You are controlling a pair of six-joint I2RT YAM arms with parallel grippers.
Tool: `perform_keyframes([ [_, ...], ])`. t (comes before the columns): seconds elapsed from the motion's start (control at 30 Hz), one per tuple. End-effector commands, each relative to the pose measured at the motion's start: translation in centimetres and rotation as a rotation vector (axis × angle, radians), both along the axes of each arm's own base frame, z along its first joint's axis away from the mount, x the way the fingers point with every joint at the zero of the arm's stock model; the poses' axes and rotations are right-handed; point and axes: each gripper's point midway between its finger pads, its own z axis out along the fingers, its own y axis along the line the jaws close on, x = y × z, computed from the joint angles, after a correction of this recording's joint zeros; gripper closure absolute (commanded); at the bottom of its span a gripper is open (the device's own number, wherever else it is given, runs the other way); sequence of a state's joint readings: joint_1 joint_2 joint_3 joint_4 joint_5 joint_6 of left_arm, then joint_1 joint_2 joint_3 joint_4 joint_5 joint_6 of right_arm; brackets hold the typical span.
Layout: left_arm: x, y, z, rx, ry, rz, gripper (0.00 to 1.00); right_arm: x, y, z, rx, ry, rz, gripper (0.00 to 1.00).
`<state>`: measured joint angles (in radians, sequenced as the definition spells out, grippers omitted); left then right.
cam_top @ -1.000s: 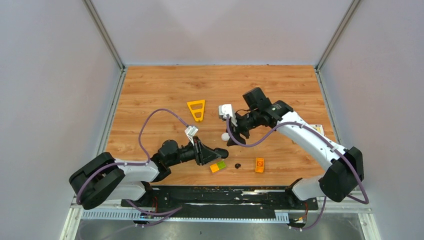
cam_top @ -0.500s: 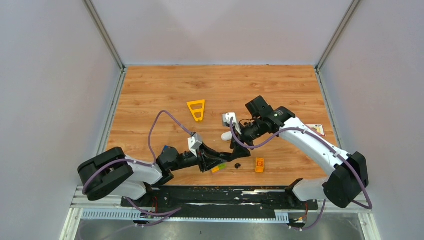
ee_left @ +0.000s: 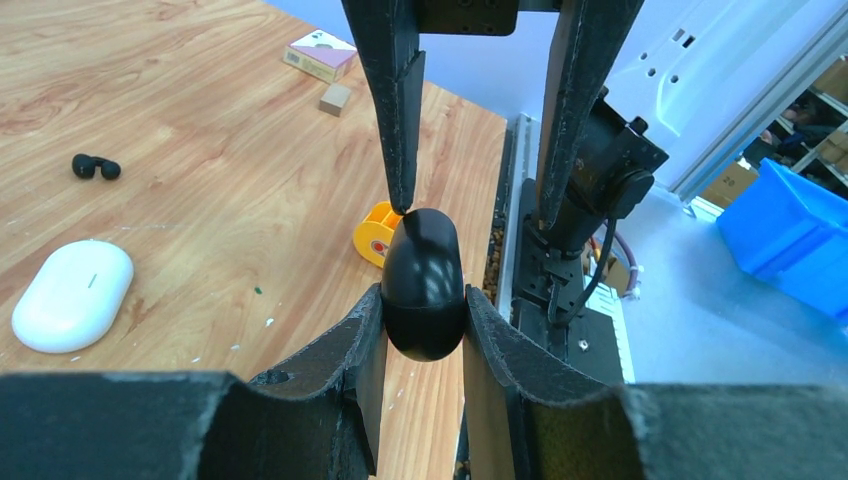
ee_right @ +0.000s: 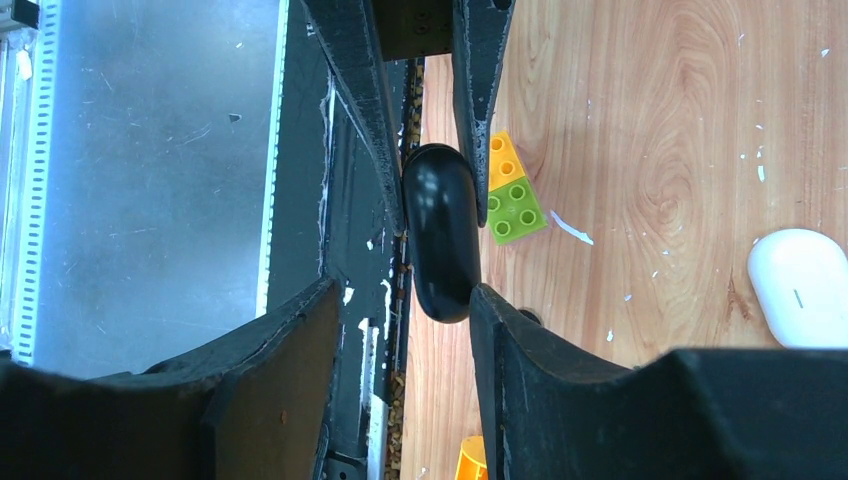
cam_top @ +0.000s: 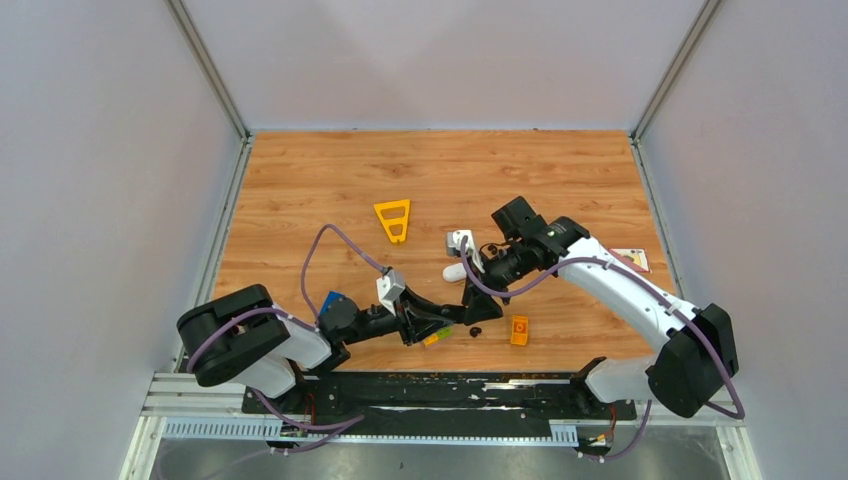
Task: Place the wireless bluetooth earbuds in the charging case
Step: Pass from the left arm to the right
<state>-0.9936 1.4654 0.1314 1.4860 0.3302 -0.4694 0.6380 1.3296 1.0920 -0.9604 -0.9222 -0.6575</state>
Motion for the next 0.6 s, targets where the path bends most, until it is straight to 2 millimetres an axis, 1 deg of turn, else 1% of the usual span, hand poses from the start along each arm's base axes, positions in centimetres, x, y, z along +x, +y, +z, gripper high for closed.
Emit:
perform_keyframes([
  [0.0, -0.1, -0.4, 3.7, -0.121, -0.074, -0.011, 0.86, -0.2, 0.6, -0.1, 0.031, 0.025, 0.012, 0.49],
  [0.2, -0.5, -0.6, 4.0, -0.132, -0.056, -0.034, 0.86, 0.3, 0.9, -0.7, 0.022, 0.032, 0.003, 0.50],
  [0.33, -0.5, -0.6, 4.0, -0.132, -0.049, -0.035, 0.85, 0.4, 1.1, -1.0, 0.016, 0.044, 0.005, 0.56],
  [0.4, -0.5, -0.6, 4.0, -0.134, -0.047, -0.039, 0.84, 0.4, 1.2, -1.0, 0.016, 0.046, 0.007, 0.62],
  [0.47, -0.4, -0.7, 4.0, -0.131, -0.043, -0.039, 0.80, 0.4, 1.2, -0.9, 0.015, 0.044, 0.015, 0.71],
  [0.5, -0.3, -0.9, 3.7, -0.117, -0.040, -0.039, 0.75, 0.5, 1.2, -0.7, 0.016, 0.030, 0.019, 0.77],
  [0.57, -0.3, -1.2, 2.8, -0.067, -0.040, -0.048, 0.66, 0.8, 1.1, -0.3, -0.001, -0.009, 0.031, 0.85],
])
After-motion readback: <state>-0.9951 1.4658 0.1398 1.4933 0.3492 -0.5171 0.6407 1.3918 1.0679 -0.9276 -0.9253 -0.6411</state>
